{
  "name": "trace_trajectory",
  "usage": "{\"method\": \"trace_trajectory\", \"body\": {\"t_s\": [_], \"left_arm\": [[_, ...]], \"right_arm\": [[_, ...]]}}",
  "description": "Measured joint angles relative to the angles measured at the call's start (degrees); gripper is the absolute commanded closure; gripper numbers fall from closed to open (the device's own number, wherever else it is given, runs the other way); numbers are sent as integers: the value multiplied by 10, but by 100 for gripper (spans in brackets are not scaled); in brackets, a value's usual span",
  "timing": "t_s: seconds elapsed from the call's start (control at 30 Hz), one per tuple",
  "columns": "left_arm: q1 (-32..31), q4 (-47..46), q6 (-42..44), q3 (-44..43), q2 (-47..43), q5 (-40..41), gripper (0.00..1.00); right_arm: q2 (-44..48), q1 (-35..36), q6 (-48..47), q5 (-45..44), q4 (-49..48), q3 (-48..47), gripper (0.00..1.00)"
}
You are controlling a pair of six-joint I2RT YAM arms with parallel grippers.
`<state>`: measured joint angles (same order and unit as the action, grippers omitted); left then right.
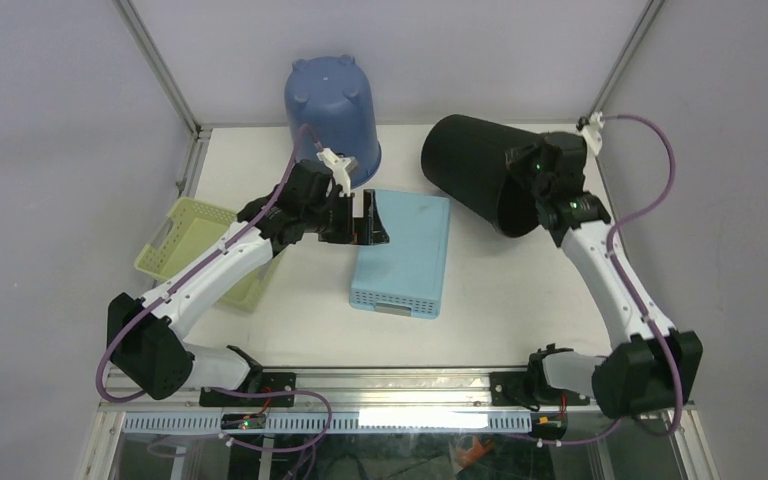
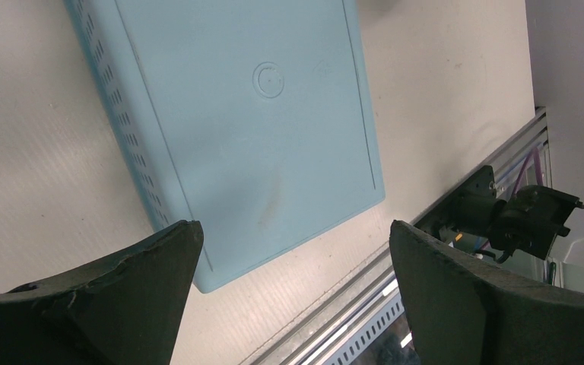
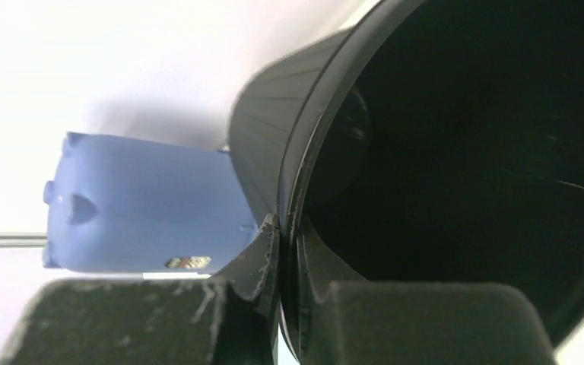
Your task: Turn the large container upside down
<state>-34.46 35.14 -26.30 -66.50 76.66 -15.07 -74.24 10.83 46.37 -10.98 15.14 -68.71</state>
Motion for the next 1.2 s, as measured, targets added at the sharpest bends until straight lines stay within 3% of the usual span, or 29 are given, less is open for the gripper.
{"method": "trace_trajectory", "body": {"t_s": [0.07, 0.13, 0.3, 0.53, 0.87, 0.97, 1.2], "left_arm": [[0, 0, 0, -1, 3, -1, 1], [0, 0, 0, -8, 12, -5, 1], [0, -10, 0, -52, 56, -25, 1], [0, -33, -3, -202, 170, -52, 1], [16, -75, -17, -484, 410, -99, 1], [28, -82, -24, -520, 462, -112, 1], [45, -92, -31, -552, 536, -122, 1]], "right_arm": [[58, 0, 20, -2, -1, 68, 92], [115, 0, 41, -5, 3, 127, 73], [194, 1, 65, 1, 71, 205, 48], [216, 4, 73, 10, 142, 217, 35], [219, 1, 31, -16, 259, 160, 32], [210, -1, 12, -21, 280, 125, 25], [156, -20, -42, -34, 313, 6, 24]]}}
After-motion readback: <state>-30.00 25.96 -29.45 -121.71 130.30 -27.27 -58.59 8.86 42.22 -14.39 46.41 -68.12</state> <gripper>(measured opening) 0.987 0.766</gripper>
